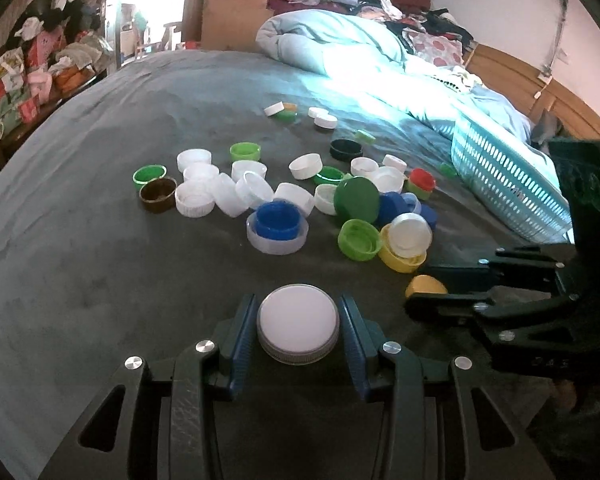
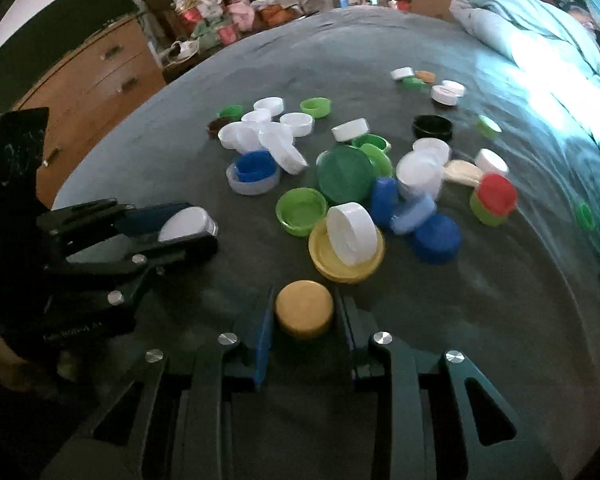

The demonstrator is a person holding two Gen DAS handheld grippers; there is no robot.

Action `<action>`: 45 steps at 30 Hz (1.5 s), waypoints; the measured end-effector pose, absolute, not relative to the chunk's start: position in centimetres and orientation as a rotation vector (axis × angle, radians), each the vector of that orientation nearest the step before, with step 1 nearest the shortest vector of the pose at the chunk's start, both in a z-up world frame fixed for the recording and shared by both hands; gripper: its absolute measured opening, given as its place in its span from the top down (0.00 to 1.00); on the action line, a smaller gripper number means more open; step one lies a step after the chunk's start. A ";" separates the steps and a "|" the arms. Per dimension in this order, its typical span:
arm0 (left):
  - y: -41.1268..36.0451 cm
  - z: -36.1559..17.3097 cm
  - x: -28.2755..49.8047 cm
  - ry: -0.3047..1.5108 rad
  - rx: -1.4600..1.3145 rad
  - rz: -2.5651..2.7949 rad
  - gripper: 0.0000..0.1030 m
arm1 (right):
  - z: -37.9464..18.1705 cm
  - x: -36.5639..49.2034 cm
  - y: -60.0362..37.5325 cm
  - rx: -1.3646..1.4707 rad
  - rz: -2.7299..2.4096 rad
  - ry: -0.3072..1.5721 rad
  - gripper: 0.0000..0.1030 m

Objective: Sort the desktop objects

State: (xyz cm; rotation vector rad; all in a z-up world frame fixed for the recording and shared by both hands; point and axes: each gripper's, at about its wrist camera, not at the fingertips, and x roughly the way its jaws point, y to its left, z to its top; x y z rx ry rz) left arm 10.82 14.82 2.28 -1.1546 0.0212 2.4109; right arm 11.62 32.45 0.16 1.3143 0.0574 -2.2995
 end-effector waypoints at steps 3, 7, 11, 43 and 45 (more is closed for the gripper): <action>15.2 2.8 11.0 0.051 -1.158 2.432 0.57 | 1.2 12.5 33.6 1.295 -2.318 0.022 0.75; 16.6 5.1 11.7 0.206 -1.096 2.491 0.57 | 4.0 14.2 35.4 1.229 -2.355 -0.029 0.75; 18.6 7.9 12.5 0.325 -1.027 2.510 0.57 | 7.6 15.9 37.5 1.135 -2.414 -0.080 0.75; 25.7 13.5 15.4 0.673 -0.859 2.523 0.57 | 9.6 18.5 42.2 1.045 -2.457 -0.219 0.75; 25.9 13.3 15.4 0.683 -0.863 2.524 0.57 | 9.3 18.4 42.2 1.056 -2.452 -0.222 0.75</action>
